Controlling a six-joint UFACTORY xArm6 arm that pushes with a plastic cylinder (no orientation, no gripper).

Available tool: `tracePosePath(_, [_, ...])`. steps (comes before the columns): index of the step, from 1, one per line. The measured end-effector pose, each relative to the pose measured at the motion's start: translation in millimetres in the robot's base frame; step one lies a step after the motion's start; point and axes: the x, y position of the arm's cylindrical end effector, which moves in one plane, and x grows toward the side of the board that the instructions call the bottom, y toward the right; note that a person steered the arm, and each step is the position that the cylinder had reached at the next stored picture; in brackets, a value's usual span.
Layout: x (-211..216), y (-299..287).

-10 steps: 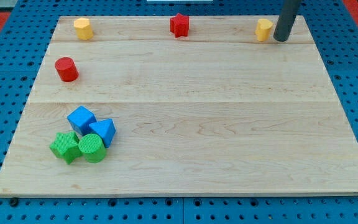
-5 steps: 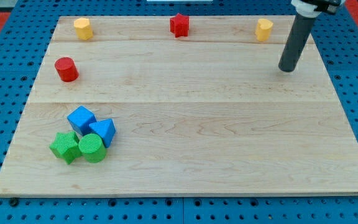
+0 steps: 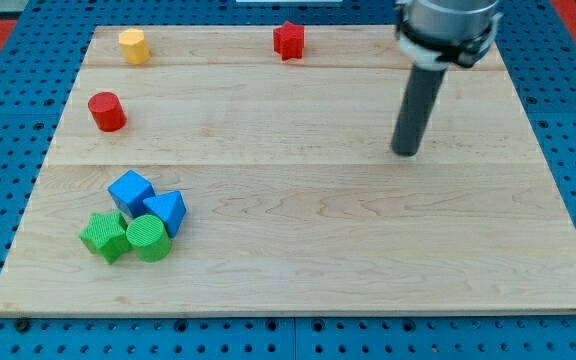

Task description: Push the green star to the left of the blue cube

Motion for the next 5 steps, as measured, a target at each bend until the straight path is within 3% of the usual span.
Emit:
tracePosePath(3, [46.8,-20.3])
tracePosePath(5, [115.1,-35.1])
